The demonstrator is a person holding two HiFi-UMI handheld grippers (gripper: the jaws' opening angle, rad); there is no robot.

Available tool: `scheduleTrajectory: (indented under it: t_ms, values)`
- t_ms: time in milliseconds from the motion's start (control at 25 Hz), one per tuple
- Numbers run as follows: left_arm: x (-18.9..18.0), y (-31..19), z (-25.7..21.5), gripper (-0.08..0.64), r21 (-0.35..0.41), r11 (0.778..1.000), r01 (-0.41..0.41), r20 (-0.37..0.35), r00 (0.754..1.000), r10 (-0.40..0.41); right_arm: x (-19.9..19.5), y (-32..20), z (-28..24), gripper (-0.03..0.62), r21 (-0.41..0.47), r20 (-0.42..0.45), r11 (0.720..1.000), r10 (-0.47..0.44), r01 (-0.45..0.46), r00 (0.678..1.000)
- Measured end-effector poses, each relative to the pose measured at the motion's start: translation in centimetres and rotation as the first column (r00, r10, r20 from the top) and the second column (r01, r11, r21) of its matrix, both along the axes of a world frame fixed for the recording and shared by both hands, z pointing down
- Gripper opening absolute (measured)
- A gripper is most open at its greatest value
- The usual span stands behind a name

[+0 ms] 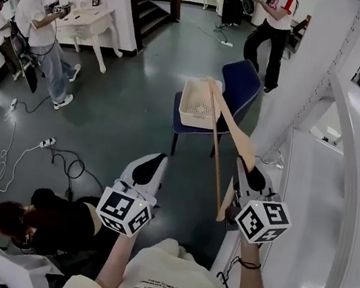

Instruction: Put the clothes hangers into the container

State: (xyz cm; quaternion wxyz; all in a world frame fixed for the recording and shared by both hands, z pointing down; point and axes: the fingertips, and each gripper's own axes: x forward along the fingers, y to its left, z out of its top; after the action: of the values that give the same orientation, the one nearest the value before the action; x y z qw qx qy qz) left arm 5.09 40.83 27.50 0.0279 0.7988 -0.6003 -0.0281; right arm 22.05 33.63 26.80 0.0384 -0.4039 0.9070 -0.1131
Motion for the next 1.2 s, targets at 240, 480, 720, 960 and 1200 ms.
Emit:
scheduleTrajectory:
  t_ms: [240,480,720,960,1200]
  values:
    - [-0.1,-1.2,0.8,0.023,-0.018,1.000,0.009,-0.012,1.000,-0.009,0.3,-0.9,0.6,0.054,-0.010,0.000,1.000,-0.006,0.006,1.000]
    - [-0.5,-4.4,1.9,0.023,-0.019,1.000,0.002,0.002,1.000,-0.001,0.3,-3.9,2.1,0.054,-0.018,0.003,1.000,0.011,-0.011,1.000]
    - [-2.7,-10.7,2.1,0.023,-0.022,1.000,-0.007,-0.012,1.000,0.007,-1.6,-9.9,2.7,0.054,-0.044,0.011,0.999,0.029,-0.029,1.000]
    - [-5.6,-17.4,1.2,0.023,-0.022,0.999,-0.030,-0.012,0.999,0.029,-4.6,-16.6,2.3,0.054,-0.064,0.012,0.997,0.046,-0.046,0.999]
    - [-9.6,-23.7,0.8,0.023,-0.014,0.999,-0.032,-0.021,0.999,0.032,-7.3,-22.8,2.0,0.054,-0.075,0.018,0.994,0.087,-0.085,0.996]
